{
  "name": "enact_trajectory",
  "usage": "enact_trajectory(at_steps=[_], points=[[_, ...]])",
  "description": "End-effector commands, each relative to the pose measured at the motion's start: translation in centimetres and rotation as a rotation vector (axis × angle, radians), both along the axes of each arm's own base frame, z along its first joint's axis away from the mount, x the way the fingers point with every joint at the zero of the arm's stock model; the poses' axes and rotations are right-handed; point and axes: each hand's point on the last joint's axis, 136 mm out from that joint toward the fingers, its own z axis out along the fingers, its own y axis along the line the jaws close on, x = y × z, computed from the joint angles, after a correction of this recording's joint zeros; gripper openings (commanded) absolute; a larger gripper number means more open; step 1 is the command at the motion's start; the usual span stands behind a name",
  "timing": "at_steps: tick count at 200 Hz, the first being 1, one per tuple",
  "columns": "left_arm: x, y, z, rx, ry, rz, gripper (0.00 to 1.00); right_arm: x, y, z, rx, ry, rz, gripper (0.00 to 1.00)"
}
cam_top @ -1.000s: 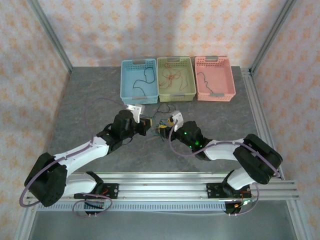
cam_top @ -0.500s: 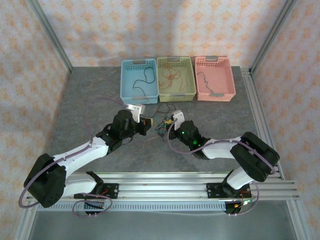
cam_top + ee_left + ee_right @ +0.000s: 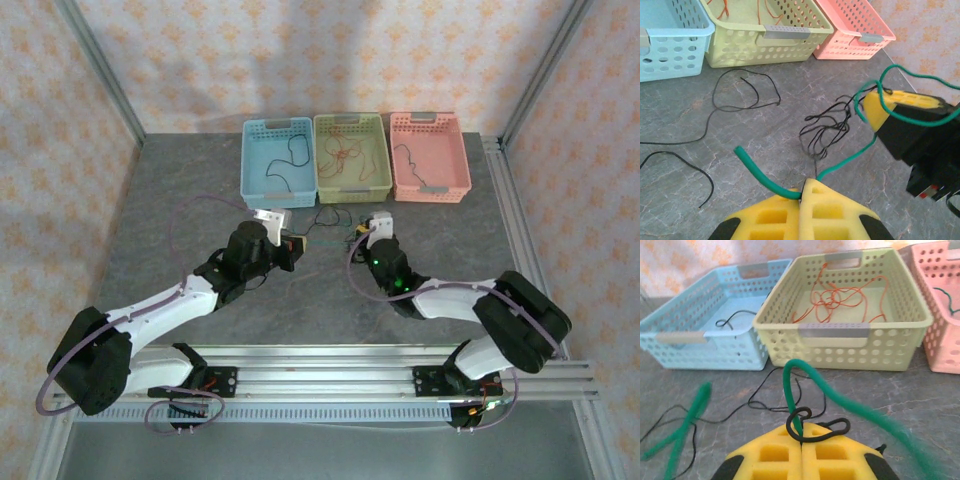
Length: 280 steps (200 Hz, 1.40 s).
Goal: Untangle the cables
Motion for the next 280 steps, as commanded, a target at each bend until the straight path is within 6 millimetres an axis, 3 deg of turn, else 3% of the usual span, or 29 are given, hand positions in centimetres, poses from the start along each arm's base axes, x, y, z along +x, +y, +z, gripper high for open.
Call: enact_trajectory(at_steps=[1,24,67,108,115,133,143,165,222,246,258,280], points=[[1.1,3.0,0.2,0.072,-0.03,0.148,0.0,0.5,-4.8,-1.5,0.031,0.047,-0.181,0.0],[1.3,4.5,0.3,0.096,-0.046,0.222,0.0,0.6,-5.0,-1.7,0.113,0.057,-0.172,0.0],[1.4,4.6,-0.1,0.111,-0.032,0.227,0.0,0.6,-4.9,-1.6,0.12,0.06,-0.158,0.0],[1.1,2.1,0.0,0.047,-0.019,0.11,0.0,0.4,-3.2,-1.2,0.15,0.055,-0.065,0.0],[0.9,1.1,0.1,0.022,-0.013,0.063,0.12,0.4,-2.7,-1.1,0.162,0.055,-0.039,0.0],[0.4,-0.9,0.2,-0.041,0.011,-0.031,0.54,0.2,-1.6,-0.9,0.192,0.058,0.017,0.0],[0.3,-1.7,0.2,-0.066,0.021,-0.068,0.64,0.0,-0.8,-0.7,0.211,0.056,0.058,0.0],[0.2,-2.5,-0.4,-0.076,0.045,-0.101,0.72,-0.4,1.0,-0.3,0.256,0.06,0.157,0.0],[0.2,-2.8,-0.9,-0.053,0.052,-0.107,0.74,-1.5,4.7,-0.2,0.3,0.092,0.326,0.0],[0.3,-3.0,-1.2,-0.043,0.062,-0.111,0.69,-2.0,5.6,0.2,0.313,0.083,0.375,0.0],[0.3,-3.0,-1.3,-0.038,0.064,-0.112,0.61,-2.3,6.0,0.3,0.315,0.079,0.397,0.0],[0.4,-3.1,-1.4,-0.035,0.069,-0.111,0.29,-2.3,5.9,0.3,0.309,0.076,0.391,0.0]])
